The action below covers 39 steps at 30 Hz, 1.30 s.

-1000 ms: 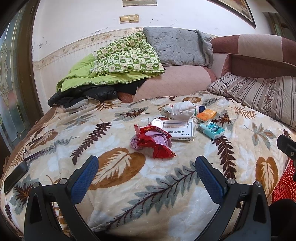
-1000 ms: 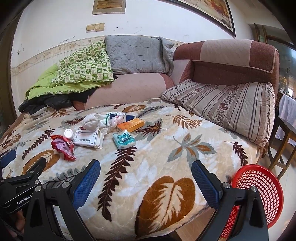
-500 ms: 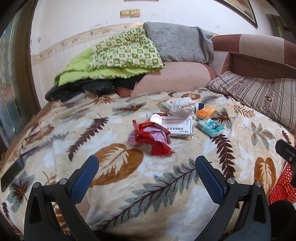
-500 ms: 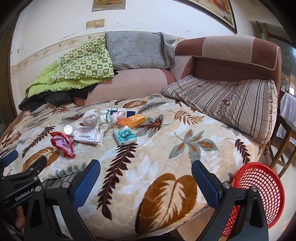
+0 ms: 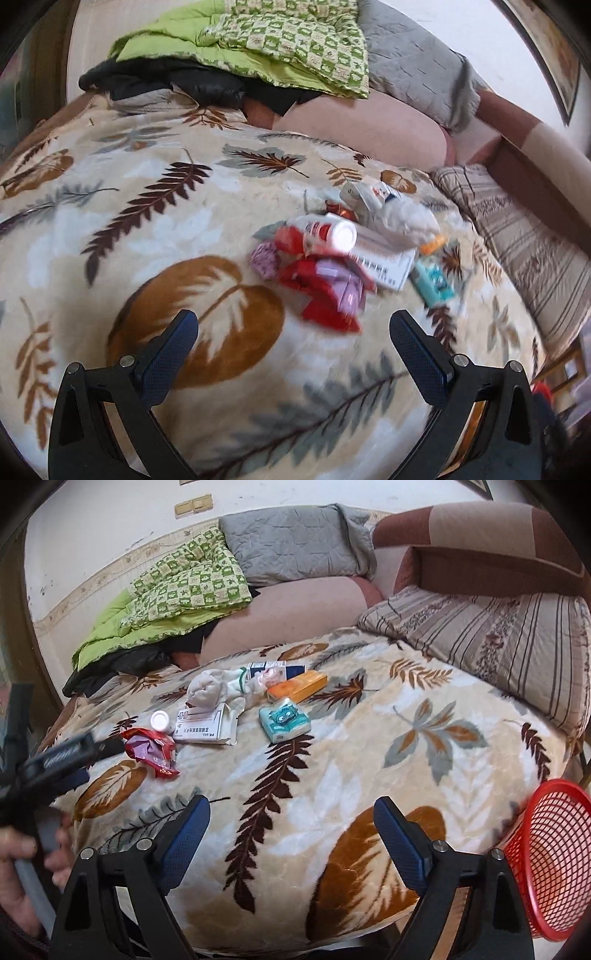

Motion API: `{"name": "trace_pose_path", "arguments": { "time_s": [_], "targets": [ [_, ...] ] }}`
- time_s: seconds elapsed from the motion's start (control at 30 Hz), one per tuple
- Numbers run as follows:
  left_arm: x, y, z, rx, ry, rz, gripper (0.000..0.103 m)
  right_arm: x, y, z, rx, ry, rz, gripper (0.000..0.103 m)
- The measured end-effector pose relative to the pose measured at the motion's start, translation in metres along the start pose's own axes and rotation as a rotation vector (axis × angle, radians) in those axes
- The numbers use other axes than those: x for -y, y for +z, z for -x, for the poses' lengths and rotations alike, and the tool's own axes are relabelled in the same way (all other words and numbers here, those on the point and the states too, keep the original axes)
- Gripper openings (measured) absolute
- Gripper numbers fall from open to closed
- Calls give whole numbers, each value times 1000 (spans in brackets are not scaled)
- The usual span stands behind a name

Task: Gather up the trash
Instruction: 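Reach the left tool to the red-and-purple wrapper and close on it, then lift the wrapper with the left tool while the right tool grasps the red torn packet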

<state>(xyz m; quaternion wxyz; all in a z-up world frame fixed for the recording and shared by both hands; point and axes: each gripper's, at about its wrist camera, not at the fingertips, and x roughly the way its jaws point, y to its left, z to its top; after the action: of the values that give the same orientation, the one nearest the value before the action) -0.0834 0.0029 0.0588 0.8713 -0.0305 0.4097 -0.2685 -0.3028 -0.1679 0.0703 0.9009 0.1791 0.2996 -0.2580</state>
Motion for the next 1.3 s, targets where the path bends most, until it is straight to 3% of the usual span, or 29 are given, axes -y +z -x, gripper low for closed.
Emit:
{"name": "trace_pose_path", "arguments": {
  "time_s": [0.07, 0.27, 0.3, 0.43, 0.5, 0.67, 0.9, 0.97, 1.03, 1.1, 1.13, 1.17, 1.3],
  "targets": [
    [11, 7, -12, -2, 18, -17, 100, 1, 0, -3, -10, 7, -10, 93],
    [20, 16, -52, -64, 26, -2, 72, 3, 1, -5, -25, 9, -1, 93],
    [19, 15, -57, -76, 33, -4, 59, 3, 2, -6, -30, 16, -3, 93],
    [15, 13, -57, -60, 9, -10, 52, 4, 13, -16, -41, 94, -28, 89],
    [15, 12, -56, -50, 5, -21, 50, -5, 27, -27, -36, 96, 12, 83],
    [15, 11, -40, 6, -39, -24, 48, -21, 73, -73, -19, 117, 77, 82],
    [11, 15, -26, 47, -116, -8, 48, -30, 92, -162, -133, 34, 172, 82],
    [9, 16, -29, 35, -137, 13, 48, -28, 89, -177, -159, 13, 169, 72],
    [9, 17, -31, 24, -154, 17, 48, -23, 83, -188, -202, -1, 149, 42],
    [10, 16, -33, 16, -161, 20, 48, -20, 77, -188, -191, -11, 163, 35],
    [10, 16, -34, 13, -162, 17, 48, -20, 77, -186, -182, 6, 169, 21],
    [10, 16, -34, 10, -166, 17, 48, -20, 76, -183, -179, 18, 170, 15],
    [10, 16, -30, 25, -168, 15, 48, -20, 74, -165, -137, 35, 151, 10]
  ]
}}
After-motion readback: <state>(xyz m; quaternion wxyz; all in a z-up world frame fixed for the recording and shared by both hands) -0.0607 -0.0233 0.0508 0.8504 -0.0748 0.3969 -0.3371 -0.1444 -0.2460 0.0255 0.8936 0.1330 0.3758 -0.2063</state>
